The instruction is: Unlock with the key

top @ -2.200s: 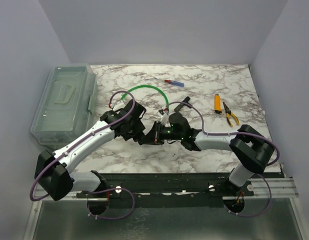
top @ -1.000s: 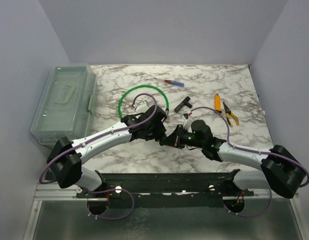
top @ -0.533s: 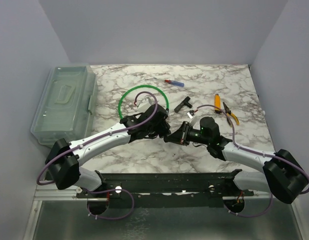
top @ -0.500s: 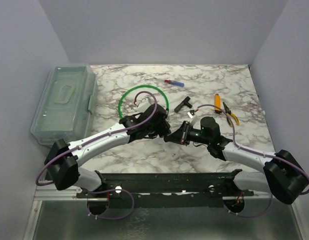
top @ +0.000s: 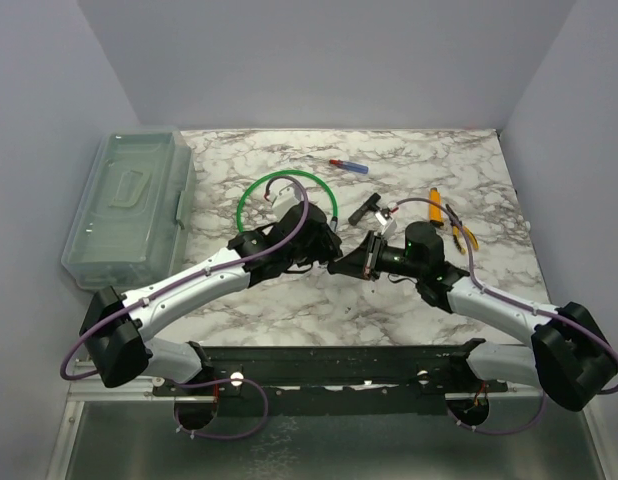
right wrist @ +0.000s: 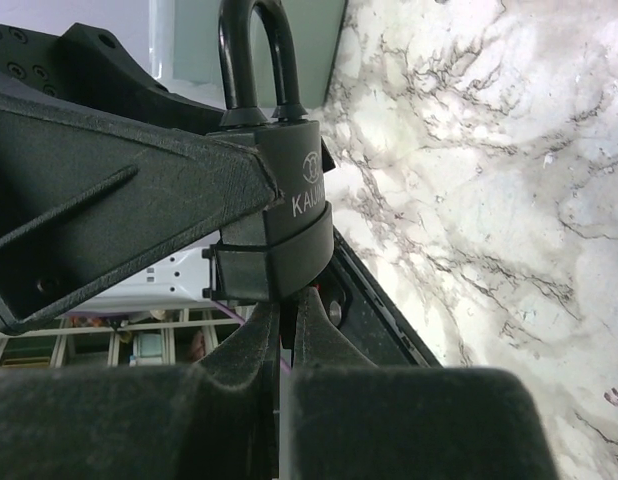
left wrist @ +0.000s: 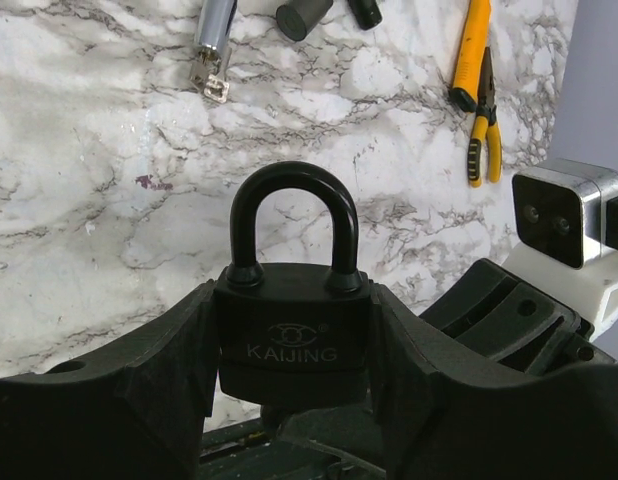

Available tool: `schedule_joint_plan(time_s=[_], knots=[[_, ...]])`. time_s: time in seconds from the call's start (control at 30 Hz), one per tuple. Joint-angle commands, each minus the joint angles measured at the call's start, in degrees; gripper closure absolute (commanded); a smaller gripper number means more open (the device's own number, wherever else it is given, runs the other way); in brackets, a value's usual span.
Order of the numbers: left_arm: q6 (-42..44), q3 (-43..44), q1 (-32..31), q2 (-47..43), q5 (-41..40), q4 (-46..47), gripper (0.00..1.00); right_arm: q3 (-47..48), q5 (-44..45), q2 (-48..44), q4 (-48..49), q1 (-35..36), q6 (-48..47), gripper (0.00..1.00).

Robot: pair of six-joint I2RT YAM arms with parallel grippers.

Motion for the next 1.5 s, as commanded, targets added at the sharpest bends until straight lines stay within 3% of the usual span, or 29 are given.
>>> schedule_joint_plan(time_s=[0.0, 0.73, 1.17, 1.47], knots=[[4.6, 2.8, -3.7, -2.7, 10.7, -2.4, 1.00, 6.1, 11.2, 0.5, 1.0, -4.3, 0.7, 1.00], [17.1, 11.8, -8.9, -3.4, 14.7, 6.3, 1.00, 20.1, 7.2, -1.6, 0.2, -8.7, -1.5, 1.00], [22.8, 8.2, -14.4, -5.5, 18.4, 14.6, 1.00, 15.2, 1.3, -5.0, 11.9, -9.2, 0.0, 1.00], [23.2, 7.8, -15.1, -6.4, 18.1, 15.3, 1.00, 16.4, -0.2, -6.0, 11.7, -9.3, -0.4, 1.00]])
